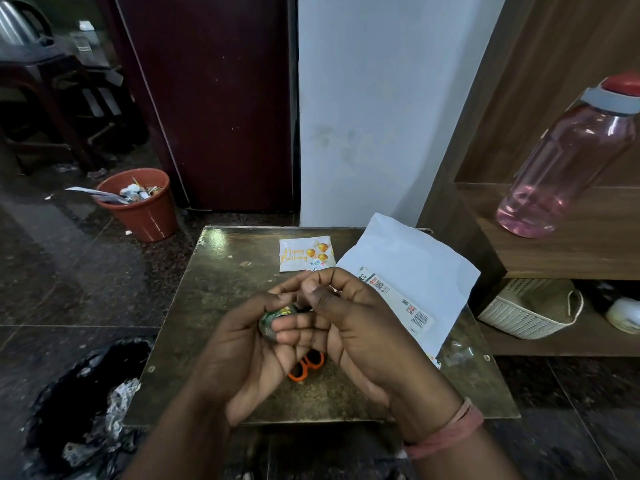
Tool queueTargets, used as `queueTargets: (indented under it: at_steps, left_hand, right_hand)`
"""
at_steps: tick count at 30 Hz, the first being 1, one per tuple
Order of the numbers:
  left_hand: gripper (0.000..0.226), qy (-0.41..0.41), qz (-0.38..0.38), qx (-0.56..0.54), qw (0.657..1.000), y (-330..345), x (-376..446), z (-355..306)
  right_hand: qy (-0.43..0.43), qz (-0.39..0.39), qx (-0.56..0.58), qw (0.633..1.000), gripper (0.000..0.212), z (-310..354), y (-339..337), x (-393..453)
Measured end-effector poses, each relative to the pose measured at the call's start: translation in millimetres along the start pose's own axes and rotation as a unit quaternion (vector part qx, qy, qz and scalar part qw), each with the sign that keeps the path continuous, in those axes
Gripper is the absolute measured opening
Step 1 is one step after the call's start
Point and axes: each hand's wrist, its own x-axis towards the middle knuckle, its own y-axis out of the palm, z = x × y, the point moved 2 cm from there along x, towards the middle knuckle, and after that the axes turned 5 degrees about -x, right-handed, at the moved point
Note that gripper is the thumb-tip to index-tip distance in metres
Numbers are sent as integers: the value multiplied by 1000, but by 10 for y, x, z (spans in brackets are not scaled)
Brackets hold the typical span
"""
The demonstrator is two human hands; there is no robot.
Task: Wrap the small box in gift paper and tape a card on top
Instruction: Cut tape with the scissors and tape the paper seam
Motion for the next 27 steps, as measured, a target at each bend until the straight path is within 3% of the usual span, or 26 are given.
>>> queueTargets:
  at_steps: [4, 10, 16, 22, 27]
  left_hand:
    - [37, -4, 13, -14, 1000, 4, 8, 36]
    - [52, 62, -32, 83, 994, -64, 12, -104]
    - [34, 102, -52, 190, 975, -131, 22, -139]
    - [47, 81, -52, 179, 979, -134, 36, -83]
    - [45, 93, -48, 171, 980, -141, 39, -85]
  right_hand:
    - [9, -20, 1, 1000, 22, -9, -43, 8]
    - [-6, -76, 32, 997, 16, 6, -86, 38]
    - [-21, -114, 11, 993, 21, 12, -180, 71]
    - [-41, -126, -30, 991, 14, 25, -217, 76]
    - [-39, -139, -92, 985, 7, 12, -232, 65]
